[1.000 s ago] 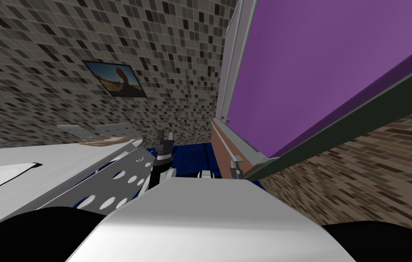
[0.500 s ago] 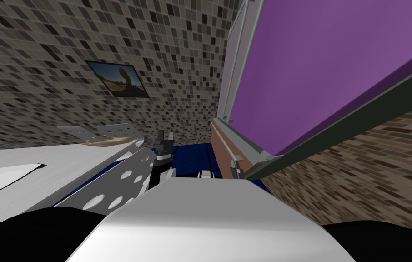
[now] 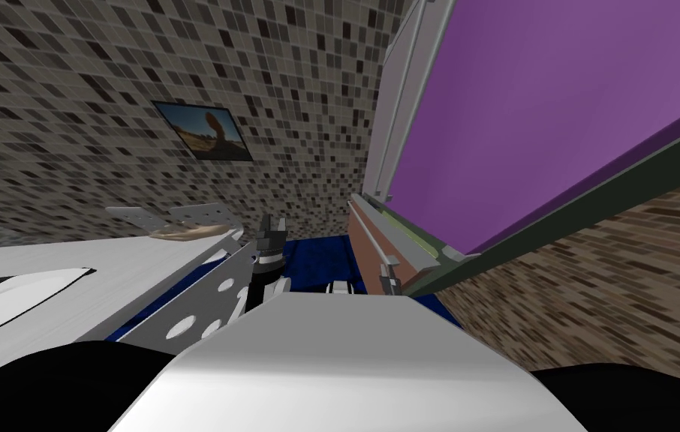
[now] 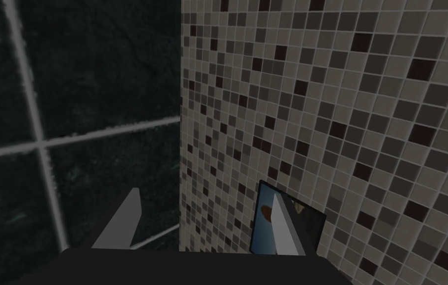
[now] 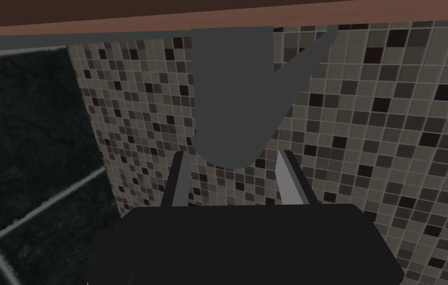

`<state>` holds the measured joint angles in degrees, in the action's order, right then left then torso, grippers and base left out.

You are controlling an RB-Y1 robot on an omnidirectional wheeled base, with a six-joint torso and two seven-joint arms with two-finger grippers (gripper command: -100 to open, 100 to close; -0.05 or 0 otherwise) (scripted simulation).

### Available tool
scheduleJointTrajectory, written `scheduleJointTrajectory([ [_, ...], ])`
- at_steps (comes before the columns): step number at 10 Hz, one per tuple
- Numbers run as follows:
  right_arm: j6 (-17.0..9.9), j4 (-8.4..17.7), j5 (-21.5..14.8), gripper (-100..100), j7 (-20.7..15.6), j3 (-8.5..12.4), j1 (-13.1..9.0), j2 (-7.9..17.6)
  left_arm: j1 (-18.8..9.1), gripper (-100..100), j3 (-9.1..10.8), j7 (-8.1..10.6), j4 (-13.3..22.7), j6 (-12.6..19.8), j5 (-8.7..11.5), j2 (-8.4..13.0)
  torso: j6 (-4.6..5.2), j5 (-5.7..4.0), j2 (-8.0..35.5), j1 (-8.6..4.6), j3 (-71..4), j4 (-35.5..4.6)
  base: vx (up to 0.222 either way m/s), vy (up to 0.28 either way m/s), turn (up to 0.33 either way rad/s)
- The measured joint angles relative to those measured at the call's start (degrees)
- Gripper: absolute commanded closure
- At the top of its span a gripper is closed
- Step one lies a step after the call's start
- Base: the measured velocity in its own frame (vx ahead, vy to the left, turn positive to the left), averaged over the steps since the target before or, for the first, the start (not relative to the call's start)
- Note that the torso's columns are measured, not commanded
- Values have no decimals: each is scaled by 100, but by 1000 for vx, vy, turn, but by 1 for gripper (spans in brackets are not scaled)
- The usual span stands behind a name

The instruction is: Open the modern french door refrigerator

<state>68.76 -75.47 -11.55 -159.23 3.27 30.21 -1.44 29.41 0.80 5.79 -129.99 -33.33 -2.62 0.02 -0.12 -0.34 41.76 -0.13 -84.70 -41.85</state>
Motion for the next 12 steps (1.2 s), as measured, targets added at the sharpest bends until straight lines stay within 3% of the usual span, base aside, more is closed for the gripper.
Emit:
scheduleJointTrajectory([
  [2,-41,-39,-25,100,-15,-32,45,-31,1,0,2,0,0,0,0,2,-4,-1,-25,-60,-22,-9,-21,122,-14],
  [4,-35,-110,-45,100,-42,-66,96,-70,1,0,1,0,0,0,0,1,-9,9,-13,11,-10,-6,-20,198,-11],
  [7,-68,-117,-71,100,-76,-103,124,-109,1,0,2,0,0,0,0,2,-10,2,-29,-45,-22,-8,-22,139,-13],
  [10,-17,-109,-68,100,-96,-136,150,-108,0,0,1,0,0,0,0,1,-14,9,-22,5,-15,-5,-19,165,-11],
  [11,-47,-117,-73,-100,-97,-150,158,-109,0,0,1,0,0,0,0,1,-17,6,-25,-4,-17,-6,-39,82,-2],
  [12,-120,-200,-68,-100,-80,-151,164,-93,1,0,2,0,0,0,0,2,-1,14,-3,-27,-15,-20,-30,12,20],
])
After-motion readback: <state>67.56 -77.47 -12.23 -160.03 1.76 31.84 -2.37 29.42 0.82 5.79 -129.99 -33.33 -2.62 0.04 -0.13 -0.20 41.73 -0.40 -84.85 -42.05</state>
